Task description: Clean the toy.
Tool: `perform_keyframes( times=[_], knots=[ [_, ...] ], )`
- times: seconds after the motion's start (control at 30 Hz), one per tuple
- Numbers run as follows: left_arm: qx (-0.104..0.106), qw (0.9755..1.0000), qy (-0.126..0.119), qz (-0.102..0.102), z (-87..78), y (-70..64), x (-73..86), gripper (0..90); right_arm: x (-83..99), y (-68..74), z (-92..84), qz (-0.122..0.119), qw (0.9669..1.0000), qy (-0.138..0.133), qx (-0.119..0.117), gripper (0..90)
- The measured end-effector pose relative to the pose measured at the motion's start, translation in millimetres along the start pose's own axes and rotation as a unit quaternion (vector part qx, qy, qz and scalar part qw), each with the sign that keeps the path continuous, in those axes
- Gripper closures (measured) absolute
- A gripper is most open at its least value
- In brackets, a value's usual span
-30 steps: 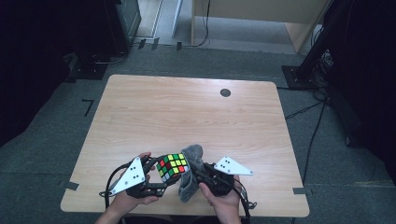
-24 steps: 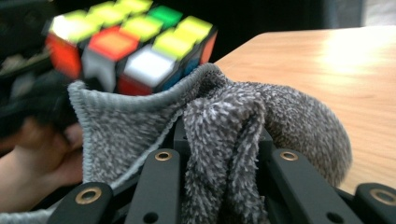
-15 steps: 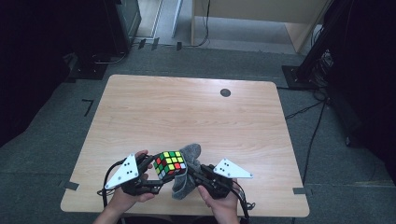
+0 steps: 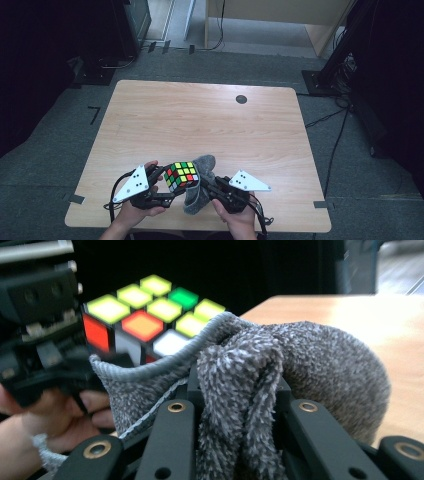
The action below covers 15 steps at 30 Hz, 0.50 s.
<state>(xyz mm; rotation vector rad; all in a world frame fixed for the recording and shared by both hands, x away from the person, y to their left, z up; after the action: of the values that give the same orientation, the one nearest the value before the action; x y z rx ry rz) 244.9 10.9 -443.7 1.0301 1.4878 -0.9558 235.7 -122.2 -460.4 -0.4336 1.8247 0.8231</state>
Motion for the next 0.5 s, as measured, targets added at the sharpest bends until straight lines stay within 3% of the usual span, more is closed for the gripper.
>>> perform_keyframes(
  times=[0.13,0.2,0.27,0.33,0.37,0.43,0.5],
  knots=[
    [-0.008,1.0,-0.003,-0.001,-3.5,3.9,-1.4,34.2,11.4,4.2,7.7,-0.002,0.9993,0.03,-0.023,74.2],
    [-0.012,0.9999,-0.003,0.0,-4.3,5.2,-1.8,34.2,11.1,4.1,7.8,-0.007,0.9991,0.031,-0.027,74.0],
    [-0.018,0.9998,-0.004,0.0,-6.1,7.7,-2.3,34.2,-0.2,-3.3,1.3,-0.044,0.999,0.01,0.002,74.0],
    [-0.024,0.9997,-0.002,-0.002,-7.8,11.3,-0.3,34.2,-10.1,-14.4,-5.7,-0.077,0.9959,-0.012,0.045,73.9],
    [-0.024,0.9997,-0.002,-0.002,-7.8,11.3,-0.3,34.2,-10.1,-14.4,-5.7,-0.077,0.9959,-0.012,0.045,73.9],
    [-0.029,0.9996,0.001,-0.004,-7.6,13.5,1.4,34.2,-15.0,-30.1,-11.4,-0.11,0.989,-0.024,0.096,73.4],
    [-0.033,0.9994,0.004,-0.004,-7.4,14.9,2.8,34.2,-15.8,-50.5,-16.5,-0.129,0.9782,-0.031,0.16,72.4]
  ],
)
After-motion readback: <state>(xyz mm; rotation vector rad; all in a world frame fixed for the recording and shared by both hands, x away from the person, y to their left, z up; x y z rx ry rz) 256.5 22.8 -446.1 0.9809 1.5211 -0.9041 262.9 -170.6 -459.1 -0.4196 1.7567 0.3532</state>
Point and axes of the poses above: each handheld gripper's, and its own axes: z roughly forward along the jaws, x roughly out of its underside, y roughly to its left, the point moved 8 cm from there along z, roughly forward along the jaws, and after that the axes turned 6 degrees about x, right-handed, at the moved point
